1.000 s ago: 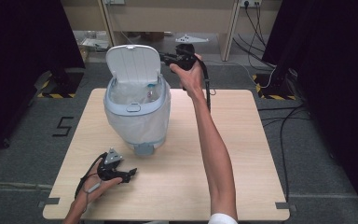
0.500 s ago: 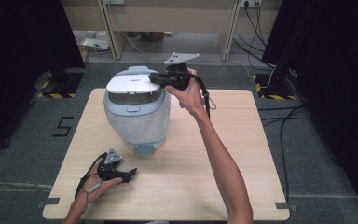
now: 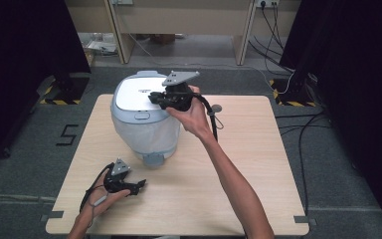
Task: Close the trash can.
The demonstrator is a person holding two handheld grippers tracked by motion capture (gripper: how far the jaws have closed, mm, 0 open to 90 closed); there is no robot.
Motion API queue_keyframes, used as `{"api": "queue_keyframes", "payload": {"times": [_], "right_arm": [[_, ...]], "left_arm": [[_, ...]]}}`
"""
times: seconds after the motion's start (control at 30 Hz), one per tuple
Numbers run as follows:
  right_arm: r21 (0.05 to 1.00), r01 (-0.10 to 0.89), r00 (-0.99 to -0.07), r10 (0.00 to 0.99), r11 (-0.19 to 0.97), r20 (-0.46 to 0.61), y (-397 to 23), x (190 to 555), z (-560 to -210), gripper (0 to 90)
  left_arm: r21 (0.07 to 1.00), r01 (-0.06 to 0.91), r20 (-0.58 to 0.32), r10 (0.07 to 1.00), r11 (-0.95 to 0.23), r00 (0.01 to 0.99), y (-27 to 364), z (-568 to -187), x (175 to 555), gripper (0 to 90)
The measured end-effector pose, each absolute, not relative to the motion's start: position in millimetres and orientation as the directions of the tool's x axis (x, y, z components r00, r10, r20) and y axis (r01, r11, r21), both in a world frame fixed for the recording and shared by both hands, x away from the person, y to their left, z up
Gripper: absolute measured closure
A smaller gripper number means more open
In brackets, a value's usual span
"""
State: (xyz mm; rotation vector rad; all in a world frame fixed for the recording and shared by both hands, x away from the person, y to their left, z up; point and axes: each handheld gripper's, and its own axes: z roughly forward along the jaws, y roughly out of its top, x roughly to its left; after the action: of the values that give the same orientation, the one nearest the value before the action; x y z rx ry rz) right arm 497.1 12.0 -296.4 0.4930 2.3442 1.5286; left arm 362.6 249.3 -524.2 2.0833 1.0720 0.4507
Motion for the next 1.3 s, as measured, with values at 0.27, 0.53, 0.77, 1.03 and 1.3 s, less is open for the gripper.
{"api": "queue_keyframes", "payload": {"times": [0.27, 0.53, 0.77, 1.03, 1.3], "right_arm": [[0.907, 0.095, -0.897, 0.431, 0.410, -0.101, 19.4, 485.7, -299.6, 85.8], [0.903, 0.116, -0.888, 0.450, 0.414, -0.093, 16.6, 483.5, -296.3, 75.7], [0.928, 0.162, -0.836, 0.546, 0.335, -0.051, -16.8, 482.6, -293.9, 62.2], [0.937, 0.180, -0.766, 0.640, 0.298, -0.057, -73.4, 472.2, -292.7, 45.5], [0.934, 0.216, -0.700, 0.712, 0.285, -0.056, -116.6, 459.6, -305.6, 39.6]], "left_arm": [[0.745, 0.549, -0.024, 0.808, -0.379, 0.589, 249.3, -524.3, 362.6, 13.0], [0.746, 0.549, -0.024, 0.807, -0.378, 0.590, 249.4, -524.3, 362.6, 13.0], [0.746, 0.549, -0.024, 0.809, -0.376, 0.587, 249.3, -524.3, 362.4, 13.0], [0.746, 0.550, -0.024, 0.809, -0.376, 0.587, 249.4, -524.3, 362.4, 13.0], [0.745, 0.550, -0.024, 0.809, -0.377, 0.587, 249.4, -524.2, 362.4, 13.0]]}}
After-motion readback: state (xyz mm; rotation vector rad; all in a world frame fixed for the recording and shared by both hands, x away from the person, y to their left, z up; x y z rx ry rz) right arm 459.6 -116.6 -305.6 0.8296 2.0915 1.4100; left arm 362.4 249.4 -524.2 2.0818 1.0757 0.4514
